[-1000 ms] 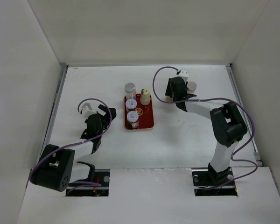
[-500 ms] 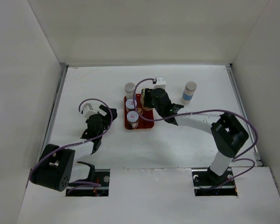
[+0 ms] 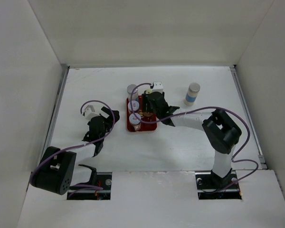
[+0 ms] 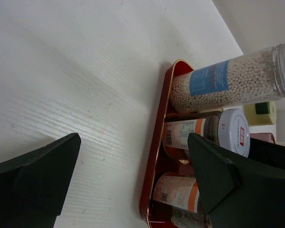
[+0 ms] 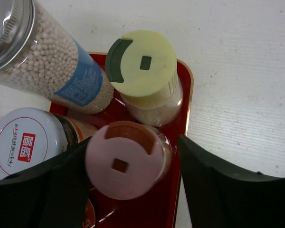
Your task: Organize the condiment bottles
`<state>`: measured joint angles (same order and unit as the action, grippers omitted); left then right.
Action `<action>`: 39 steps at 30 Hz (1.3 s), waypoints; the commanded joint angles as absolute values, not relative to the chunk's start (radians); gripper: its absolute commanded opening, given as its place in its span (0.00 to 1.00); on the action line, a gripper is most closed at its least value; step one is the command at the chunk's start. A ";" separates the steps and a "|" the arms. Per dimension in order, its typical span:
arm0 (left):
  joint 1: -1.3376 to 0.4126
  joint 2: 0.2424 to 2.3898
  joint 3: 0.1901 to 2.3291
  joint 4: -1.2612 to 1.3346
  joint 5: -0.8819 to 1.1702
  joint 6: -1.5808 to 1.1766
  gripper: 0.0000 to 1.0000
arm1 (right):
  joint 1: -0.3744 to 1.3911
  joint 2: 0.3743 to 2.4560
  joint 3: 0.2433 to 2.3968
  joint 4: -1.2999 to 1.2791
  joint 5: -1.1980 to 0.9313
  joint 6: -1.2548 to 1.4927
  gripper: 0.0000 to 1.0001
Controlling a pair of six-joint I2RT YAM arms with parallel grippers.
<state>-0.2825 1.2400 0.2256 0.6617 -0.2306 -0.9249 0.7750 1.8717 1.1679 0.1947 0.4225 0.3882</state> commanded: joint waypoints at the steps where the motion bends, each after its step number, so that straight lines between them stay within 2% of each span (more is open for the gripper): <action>1: -0.285 1.221 0.241 0.707 -0.225 -0.931 1.00 | 0.785 1.806 1.198 0.221 0.434 0.384 0.78; 7: -0.281 1.218 0.239 0.707 -0.226 -0.930 1.00 | 0.777 1.626 1.125 0.176 0.434 0.385 0.81; 12: -0.288 1.221 0.239 0.707 -0.236 -0.928 1.00 | 0.667 1.461 1.034 0.156 0.465 0.379 0.82; 17: -0.291 1.213 0.239 0.707 -0.238 -0.930 1.00 | 0.471 1.355 0.997 0.140 0.584 0.322 0.95; 20: -0.289 1.229 0.242 0.707 -0.229 -0.930 1.00 | 0.371 1.397 1.035 0.098 0.623 0.270 1.00; 23: -0.292 1.212 0.241 0.707 -0.235 -0.928 1.00 | 0.309 1.478 1.084 0.058 0.589 0.264 1.00; 27: -0.294 1.238 0.248 0.709 -0.227 -0.927 1.00 | 0.292 1.548 1.130 0.058 0.480 0.264 1.00; 36: -0.297 1.229 0.249 0.709 -0.236 -0.925 1.00 | 0.265 1.683 1.186 0.069 0.434 0.270 1.00; 38: -0.297 1.233 0.247 0.709 -0.241 -0.925 1.00 | 0.263 1.707 1.187 0.074 0.436 0.275 0.87; 39: -0.295 1.239 0.248 0.709 -0.236 -0.925 1.00 | 0.262 1.713 1.189 0.077 0.442 0.278 0.76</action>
